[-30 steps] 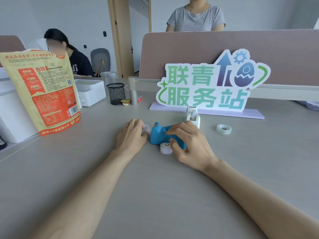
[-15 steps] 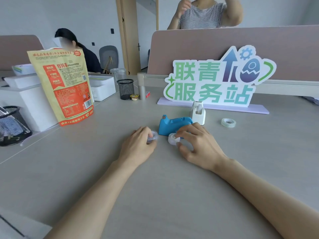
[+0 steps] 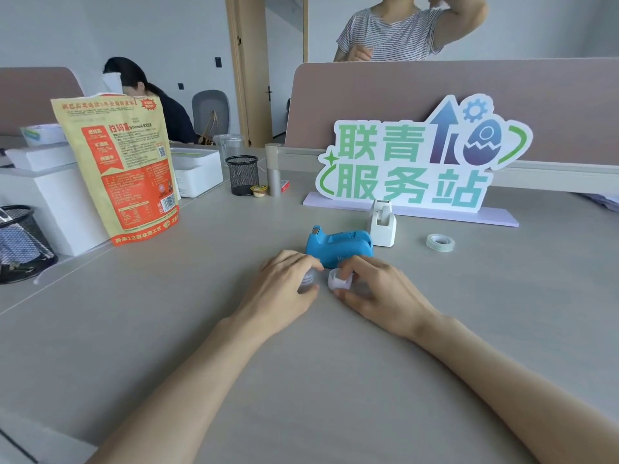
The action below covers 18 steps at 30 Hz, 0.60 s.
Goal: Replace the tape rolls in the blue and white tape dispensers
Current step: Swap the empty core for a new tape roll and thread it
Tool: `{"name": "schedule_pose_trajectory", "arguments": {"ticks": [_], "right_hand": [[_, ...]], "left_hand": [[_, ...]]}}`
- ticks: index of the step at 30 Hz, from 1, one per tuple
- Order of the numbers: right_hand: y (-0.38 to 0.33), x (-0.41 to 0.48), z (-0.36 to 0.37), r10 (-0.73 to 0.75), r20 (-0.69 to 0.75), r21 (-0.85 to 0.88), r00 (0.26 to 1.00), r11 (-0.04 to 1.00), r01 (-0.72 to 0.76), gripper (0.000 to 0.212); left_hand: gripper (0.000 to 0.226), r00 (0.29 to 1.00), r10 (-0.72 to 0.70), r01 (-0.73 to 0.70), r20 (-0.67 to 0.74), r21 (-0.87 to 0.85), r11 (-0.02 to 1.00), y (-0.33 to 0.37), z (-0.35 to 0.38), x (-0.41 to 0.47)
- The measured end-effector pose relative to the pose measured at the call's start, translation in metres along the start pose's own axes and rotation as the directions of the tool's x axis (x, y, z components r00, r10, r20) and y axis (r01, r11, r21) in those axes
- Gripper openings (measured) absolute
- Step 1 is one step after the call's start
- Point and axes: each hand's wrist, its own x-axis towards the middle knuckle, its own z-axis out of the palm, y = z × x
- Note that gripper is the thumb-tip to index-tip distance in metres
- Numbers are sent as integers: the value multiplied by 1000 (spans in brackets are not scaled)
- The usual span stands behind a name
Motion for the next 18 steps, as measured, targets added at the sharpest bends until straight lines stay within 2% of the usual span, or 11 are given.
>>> {"name": "schedule_pose_trajectory", "arguments": {"ticks": [5,8,12,18], "right_hand": [[-4,-3,-2,-33,-81,53,996,998,38,17],[-7,-4,-3,-8,-137,75,991,997,18,24],[-11,-5,-5,-29,-123,66,992,997,37,33],[-14,-5,-7,-8,-113,50,994,999,14,20]], "left_hand": [[34,999,40,-40,7,-23,999,3,-1,1],[33,995,95,-95,-11,-41,995,3,-3,4],[38,991,119,-124,-61,-76,989,7,-6,5],[35,992,111,-114,-60,-52,992,10,-5,3]]}}
